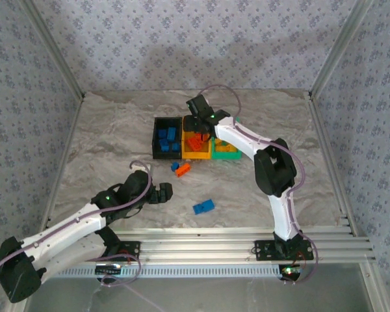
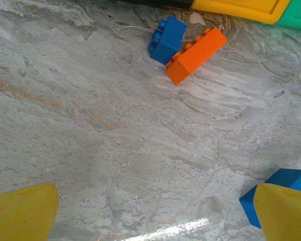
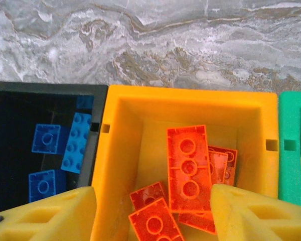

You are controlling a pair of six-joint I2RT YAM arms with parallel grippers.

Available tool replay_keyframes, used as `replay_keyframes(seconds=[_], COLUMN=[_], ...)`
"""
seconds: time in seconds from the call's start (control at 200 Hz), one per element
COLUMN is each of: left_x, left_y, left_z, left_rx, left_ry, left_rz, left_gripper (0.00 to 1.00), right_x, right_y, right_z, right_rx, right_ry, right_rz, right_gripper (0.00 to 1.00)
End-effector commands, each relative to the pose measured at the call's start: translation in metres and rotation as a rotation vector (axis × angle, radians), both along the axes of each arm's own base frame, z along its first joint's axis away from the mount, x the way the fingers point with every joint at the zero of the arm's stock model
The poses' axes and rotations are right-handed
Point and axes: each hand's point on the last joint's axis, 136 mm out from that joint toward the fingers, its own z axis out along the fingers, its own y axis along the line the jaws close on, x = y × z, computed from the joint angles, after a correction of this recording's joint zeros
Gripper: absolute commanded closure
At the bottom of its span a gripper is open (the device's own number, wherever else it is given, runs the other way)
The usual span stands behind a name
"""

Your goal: Sort the legos into containers by color

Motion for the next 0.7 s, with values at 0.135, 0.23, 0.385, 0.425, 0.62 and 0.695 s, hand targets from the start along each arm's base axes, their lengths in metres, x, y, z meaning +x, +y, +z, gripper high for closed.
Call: replay_keyframes(seconds=[0.135, 0.23, 0.385, 0.425, 0.62, 0.695], left_x=[0.0, 0.001, 0.001, 0.001, 0.001, 0.0], left_y=[-0.009, -0.006, -0.004, -0.004, 0.001, 0.001], left_z=[0.004, 0.006, 0.01, 0.011, 0.011, 0.008], left_rx=[-0.006, -0.007, -0.026, -0.031, -0.033, -0.03], left_ry=[-0.004, -0.01, -0.019, -0.023, -0.03, -0.024], left_rz=[-0.041, -0.026, -0.01, -0.007, 0.013, 0.014], left_gripper=[0.0, 0.0, 0.0, 0.0, 0.0, 0.0], right_x=[-0.022, -0.053, -0.119, -0.137, -0.227, -0.254], right_y=[-0.006, -0.013, -0.03, -0.033, -0.056, -0.056], right_z=[0.048, 0.053, 0.041, 0.033, -0.024, -0.043], right_rx=[0.027, 0.026, 0.03, 0.029, -0.052, -0.05], right_ry=[-0.082, -0.077, -0.019, 0.003, 0.159, 0.212], right_rz=[0.013, 0.038, 0.09, 0.114, 0.201, 0.234], right_gripper=[0.3, 0.29, 0.28, 0.27, 0.25, 0.23])
